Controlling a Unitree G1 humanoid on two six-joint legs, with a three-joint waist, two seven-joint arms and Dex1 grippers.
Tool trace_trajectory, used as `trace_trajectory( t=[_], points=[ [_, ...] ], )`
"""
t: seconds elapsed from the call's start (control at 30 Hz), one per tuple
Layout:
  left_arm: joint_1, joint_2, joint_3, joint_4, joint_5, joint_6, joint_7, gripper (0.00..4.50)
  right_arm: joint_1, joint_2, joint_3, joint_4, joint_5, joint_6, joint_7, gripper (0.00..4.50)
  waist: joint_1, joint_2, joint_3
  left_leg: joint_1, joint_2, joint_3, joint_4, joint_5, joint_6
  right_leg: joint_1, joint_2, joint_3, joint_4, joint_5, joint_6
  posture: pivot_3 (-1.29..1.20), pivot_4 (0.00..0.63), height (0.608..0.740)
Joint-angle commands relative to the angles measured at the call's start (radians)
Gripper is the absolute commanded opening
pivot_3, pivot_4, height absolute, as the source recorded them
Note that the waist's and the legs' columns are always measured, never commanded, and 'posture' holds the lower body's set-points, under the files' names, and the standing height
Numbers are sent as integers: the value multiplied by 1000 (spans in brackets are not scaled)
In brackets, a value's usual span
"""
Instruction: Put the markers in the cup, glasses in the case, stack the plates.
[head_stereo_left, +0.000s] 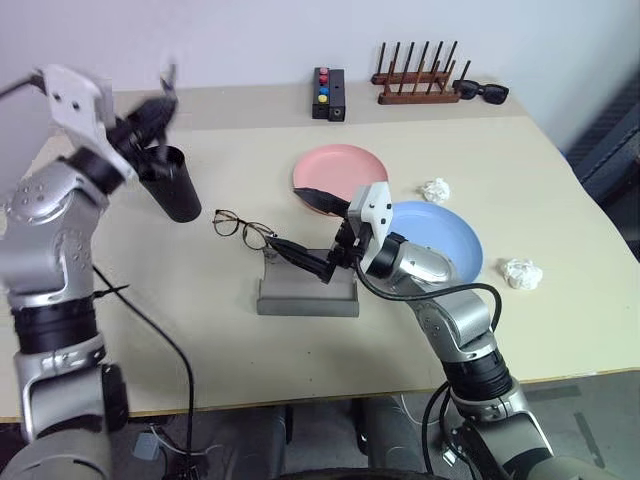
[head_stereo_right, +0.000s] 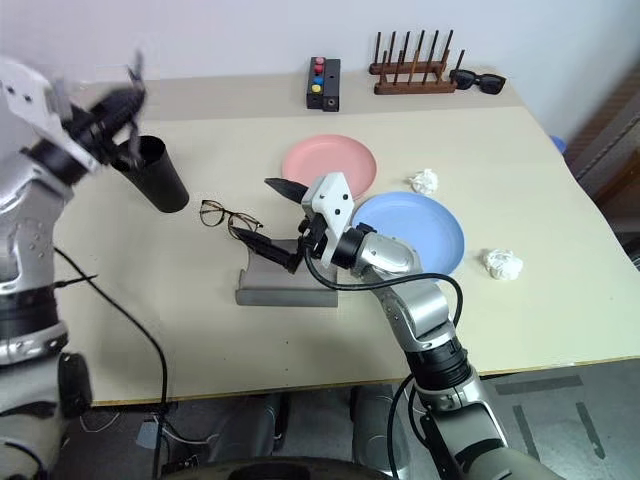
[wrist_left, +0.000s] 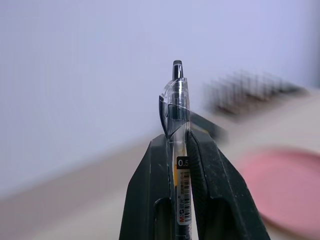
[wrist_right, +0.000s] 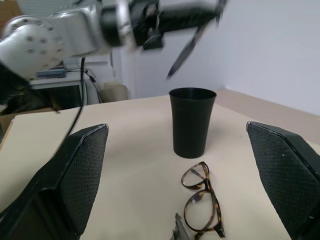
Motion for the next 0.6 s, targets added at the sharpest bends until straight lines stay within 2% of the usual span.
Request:
trace_trajectory(
  t=[0.03, 0.13, 0.3, 0.6],
  points=[
    [-73, -16, -1, 146, 105, -198, 133, 31, -27, 16, -5, -11, 9, -25, 6, 4500, -1, 0, 0, 0, 0, 0, 0, 0, 0, 0, 0, 0, 0, 0, 0, 0, 150, 739],
    [-125, -38, -23, 310, 157, -328, 198, 31, -35, 26, -9, -8, 11, -32, 2, 4500, 1, 0, 0, 0, 0, 0, 0, 0, 0, 0, 0, 0, 0, 0, 0, 0, 150, 739],
    [-169, -65, -25, 500, 164, -452, 228, 31, -35, 42, -20, -17, 16, -40, -14, 4500, 2, 0, 0, 0, 0, 0, 0, 0, 0, 0, 0, 0, 0, 0, 0, 0, 150, 739],
    [-134, -102, -38, 603, 160, -546, 241, 31, -29, 43, -23, -26, 17, -42, -23, 4500, 0, 0, 0, 0, 0, 0, 0, 0, 0, 0, 0, 0, 0, 0, 0, 0, 150, 739]
  ],
)
